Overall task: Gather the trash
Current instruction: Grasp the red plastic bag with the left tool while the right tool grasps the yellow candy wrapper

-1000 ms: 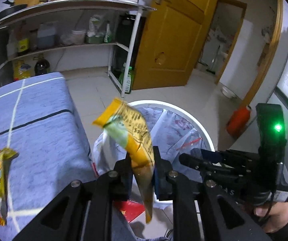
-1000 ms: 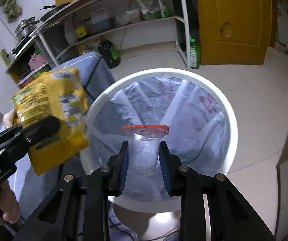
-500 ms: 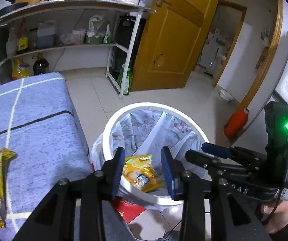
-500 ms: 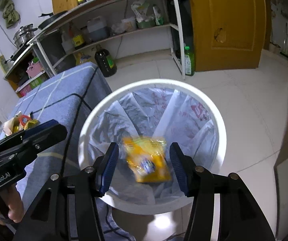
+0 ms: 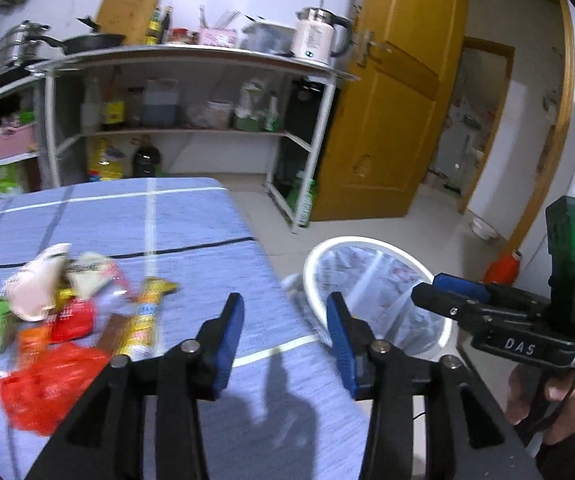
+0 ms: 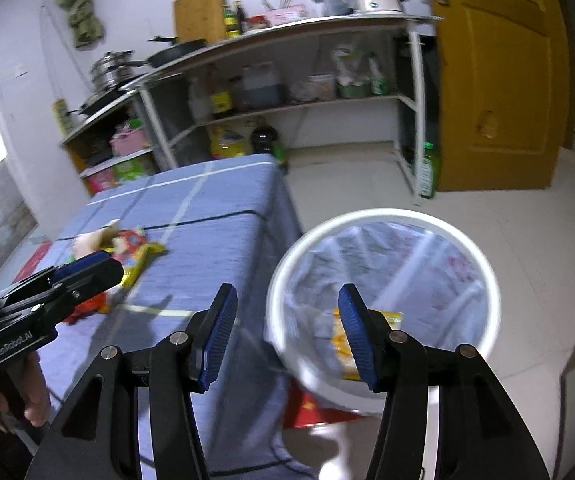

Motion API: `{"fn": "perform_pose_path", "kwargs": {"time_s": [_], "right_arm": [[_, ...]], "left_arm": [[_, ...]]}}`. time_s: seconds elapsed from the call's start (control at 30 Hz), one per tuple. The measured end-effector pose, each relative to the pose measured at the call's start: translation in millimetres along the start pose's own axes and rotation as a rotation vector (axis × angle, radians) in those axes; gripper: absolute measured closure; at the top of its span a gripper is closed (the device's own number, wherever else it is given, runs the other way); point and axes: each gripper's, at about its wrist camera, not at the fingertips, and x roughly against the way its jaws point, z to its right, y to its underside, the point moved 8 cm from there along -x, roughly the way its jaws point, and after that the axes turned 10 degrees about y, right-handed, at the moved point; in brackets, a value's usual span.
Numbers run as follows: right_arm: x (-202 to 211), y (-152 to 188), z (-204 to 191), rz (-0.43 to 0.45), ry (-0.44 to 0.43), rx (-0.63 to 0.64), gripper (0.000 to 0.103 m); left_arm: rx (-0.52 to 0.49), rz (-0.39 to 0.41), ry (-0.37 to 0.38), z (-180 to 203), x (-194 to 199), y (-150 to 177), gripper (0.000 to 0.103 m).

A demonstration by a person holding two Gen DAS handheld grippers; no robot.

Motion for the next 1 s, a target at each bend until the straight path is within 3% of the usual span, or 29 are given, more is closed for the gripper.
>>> {"fn": "perform_pose_path", "kwargs": {"time_s": [0.13, 0.4, 0.6, 0.77, 0.9, 1.0], "right_arm": [[2, -3, -39, 0.008, -0.059, 0.053, 0.049], [-12, -7, -102, -0.008, -0.14, 0.121, 0.049], [-25, -2, -128, -0.04, -0.172, 0.149, 0.049], [-35, 2, -140, -0.066, -0.174, 0.162, 0.049], [-48, 3, -146, -0.097, -0.173, 0.165, 0.049], [-55, 5, -149, -0.121, -0.171, 0.165, 0.049]], "left_arm": [[-0.004, 0.026, -0.06, -27, 29, 6, 0.048], [0.032, 0.071, -0.176, -86, 71, 22, 0.046], [0.064, 0.05, -0.249, -126, 76, 38, 0.044], [0.109, 0.001, -0.229, -144, 67, 54, 0.043], [0.103, -0.027, -0.2, -144, 61, 60, 0.036], [0.12, -0.077, -0.139, -142, 52, 65, 0.035]]}}
